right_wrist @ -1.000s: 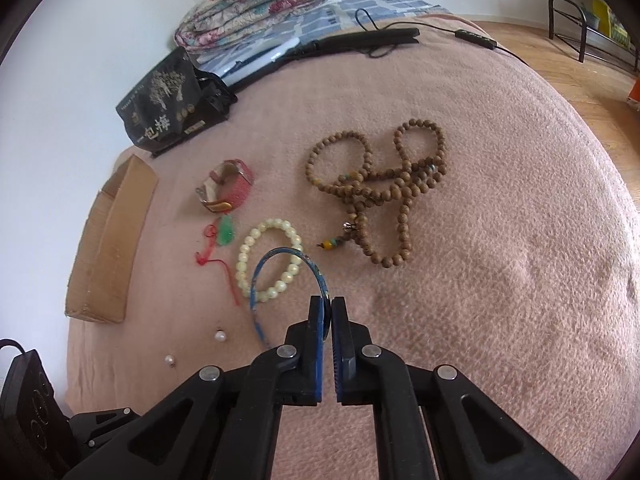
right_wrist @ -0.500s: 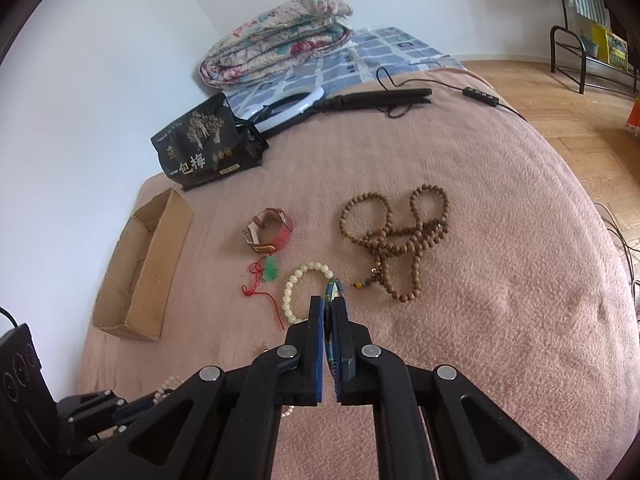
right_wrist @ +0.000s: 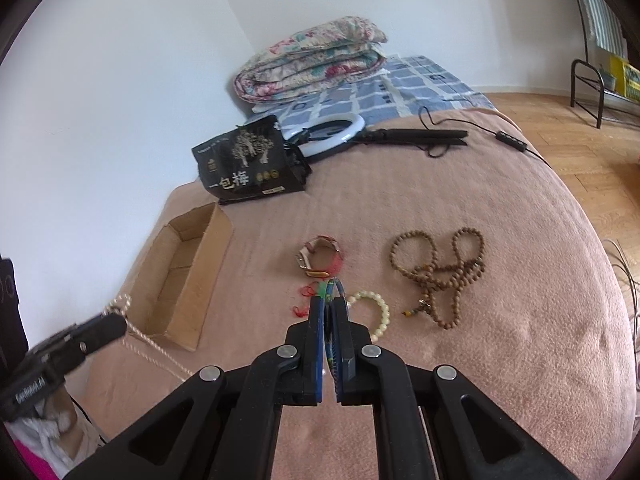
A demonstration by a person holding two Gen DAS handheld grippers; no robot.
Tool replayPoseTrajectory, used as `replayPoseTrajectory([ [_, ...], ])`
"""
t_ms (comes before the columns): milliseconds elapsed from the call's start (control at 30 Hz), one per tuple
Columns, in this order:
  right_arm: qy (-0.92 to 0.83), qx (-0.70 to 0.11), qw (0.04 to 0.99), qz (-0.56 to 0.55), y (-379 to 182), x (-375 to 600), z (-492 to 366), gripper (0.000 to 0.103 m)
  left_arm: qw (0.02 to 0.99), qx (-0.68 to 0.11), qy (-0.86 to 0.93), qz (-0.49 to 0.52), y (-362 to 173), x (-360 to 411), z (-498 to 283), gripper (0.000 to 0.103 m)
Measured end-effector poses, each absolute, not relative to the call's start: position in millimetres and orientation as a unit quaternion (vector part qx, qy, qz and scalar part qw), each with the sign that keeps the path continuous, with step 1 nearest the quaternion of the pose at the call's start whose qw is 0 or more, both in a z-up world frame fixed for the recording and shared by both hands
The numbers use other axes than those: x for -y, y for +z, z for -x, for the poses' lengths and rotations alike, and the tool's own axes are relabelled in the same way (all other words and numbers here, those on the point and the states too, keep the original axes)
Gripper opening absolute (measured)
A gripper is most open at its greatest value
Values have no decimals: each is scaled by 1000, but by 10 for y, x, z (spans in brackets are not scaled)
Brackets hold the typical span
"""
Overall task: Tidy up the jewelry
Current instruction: 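Carry the pearl necklace in the left tool while the right tool carries the bangle over the box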
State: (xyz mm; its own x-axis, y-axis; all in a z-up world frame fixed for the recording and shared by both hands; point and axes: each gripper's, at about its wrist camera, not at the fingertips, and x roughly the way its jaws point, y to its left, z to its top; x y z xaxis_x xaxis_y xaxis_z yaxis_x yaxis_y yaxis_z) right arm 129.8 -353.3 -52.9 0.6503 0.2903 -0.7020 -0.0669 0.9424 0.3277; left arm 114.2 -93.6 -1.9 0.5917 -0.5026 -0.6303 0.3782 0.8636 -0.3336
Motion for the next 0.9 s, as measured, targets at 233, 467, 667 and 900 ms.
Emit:
replayPoseTrajectory([
  [233,132,-393,901,-128,-377,3158,-1378,1,905,-355,-211,103,140,439,-1258,5],
  [467,175,-382,900,-120,-253,2659,-1501,1,915,-347,-171,115,169,-33,-1386,5],
  [667,214,-379,893,-111,-211,2186,-1617,1,914,-358,-144,124,66,-313,-1489,5],
  [900,246,-388,883,-101,-322,1703,-1744,1,915,-356,-121,143,41,-573,-1572,5],
])
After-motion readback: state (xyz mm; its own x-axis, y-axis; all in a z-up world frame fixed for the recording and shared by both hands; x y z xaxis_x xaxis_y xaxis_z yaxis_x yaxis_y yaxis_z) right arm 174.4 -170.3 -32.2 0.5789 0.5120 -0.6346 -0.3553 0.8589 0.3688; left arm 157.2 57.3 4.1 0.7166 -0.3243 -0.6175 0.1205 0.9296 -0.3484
